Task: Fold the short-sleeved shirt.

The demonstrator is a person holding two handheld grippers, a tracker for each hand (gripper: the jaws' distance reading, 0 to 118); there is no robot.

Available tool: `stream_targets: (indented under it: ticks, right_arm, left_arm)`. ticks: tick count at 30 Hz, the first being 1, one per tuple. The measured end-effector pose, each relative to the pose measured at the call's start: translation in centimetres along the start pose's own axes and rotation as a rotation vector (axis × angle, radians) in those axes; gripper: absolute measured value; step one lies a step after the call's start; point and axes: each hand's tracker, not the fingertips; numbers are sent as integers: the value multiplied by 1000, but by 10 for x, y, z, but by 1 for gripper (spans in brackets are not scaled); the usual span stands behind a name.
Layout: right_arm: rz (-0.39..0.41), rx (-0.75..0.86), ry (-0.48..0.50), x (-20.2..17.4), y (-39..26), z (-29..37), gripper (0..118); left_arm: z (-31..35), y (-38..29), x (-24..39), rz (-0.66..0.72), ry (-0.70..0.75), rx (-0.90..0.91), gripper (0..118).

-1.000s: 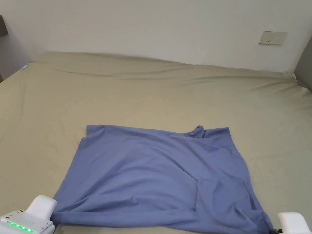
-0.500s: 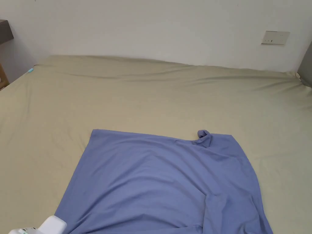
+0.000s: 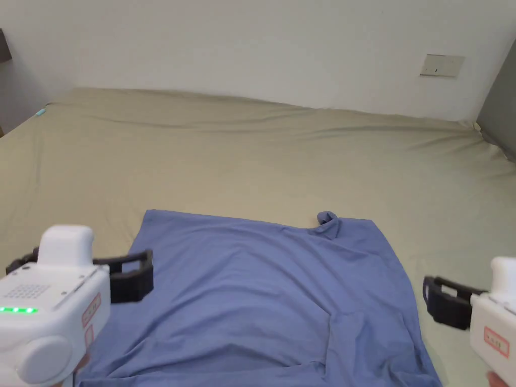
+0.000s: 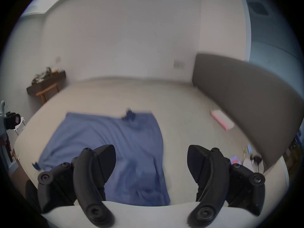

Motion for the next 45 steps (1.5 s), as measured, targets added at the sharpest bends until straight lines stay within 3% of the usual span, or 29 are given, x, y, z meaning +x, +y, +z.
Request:
stream_targets:
  ticks: [5,7,8,10,11,13,14,15,16,17,28,34,37,38,40,41,45]
  right_arm:
    - [58,212,45,-50,35,43,96]
    - [100,256,69,-70,39,51,96]
    - [129,268,75,-79,39,55,95]
    - [181,290,78,-97,38,57,85]
    - [206,299,67,-105,36,59,74]
    - [224,318,61,-118,29,61,11]
    - [231,324,53,-122,27,60,2]
    - [226,335,64,-126,23,60,2]
    - [223,329,81,-126,21,61,2]
    - [228,316,111,-128,20,60,2]
    - [204,272,68,-115,10,54,2]
    - [197,232,53,-97,2,53,2]
    - [193,199,37,-87,-5,49,2]
    - [192,185,29,-85,-7,48,2]
    - [186,145,11,-80,-12,43,2]
    - [182,131,8,-78,-14,42,2]
    - [194,93,-10,-72,-22,39,2]
  left_arm:
    - [31,35,33,-5,-8,147,116]
    - [43,35,51,-51,6,197,108]
    - [48,34,58,-66,19,219,100]
    - [53,32,67,-89,26,237,70]
    - [55,30,71,-99,26,239,53]
    - [55,28,74,-114,40,250,19]
    - [56,27,75,-118,43,252,9]
    - [58,25,75,-119,41,254,0]
    - [60,23,75,-119,42,260,0]
    - [59,22,74,-120,41,264,0]
    - [52,4,55,-159,27,190,0]
    - [24,-44,11,-140,26,-89,2]
    - [12,-81,-29,-31,39,-253,35]
    - [8,-92,-39,-30,73,-298,52]
    - [-2,-114,-56,-42,125,-401,101]
    - [-4,-124,-63,-25,121,-443,114]
    - [-14,-151,-72,-17,160,-530,118]
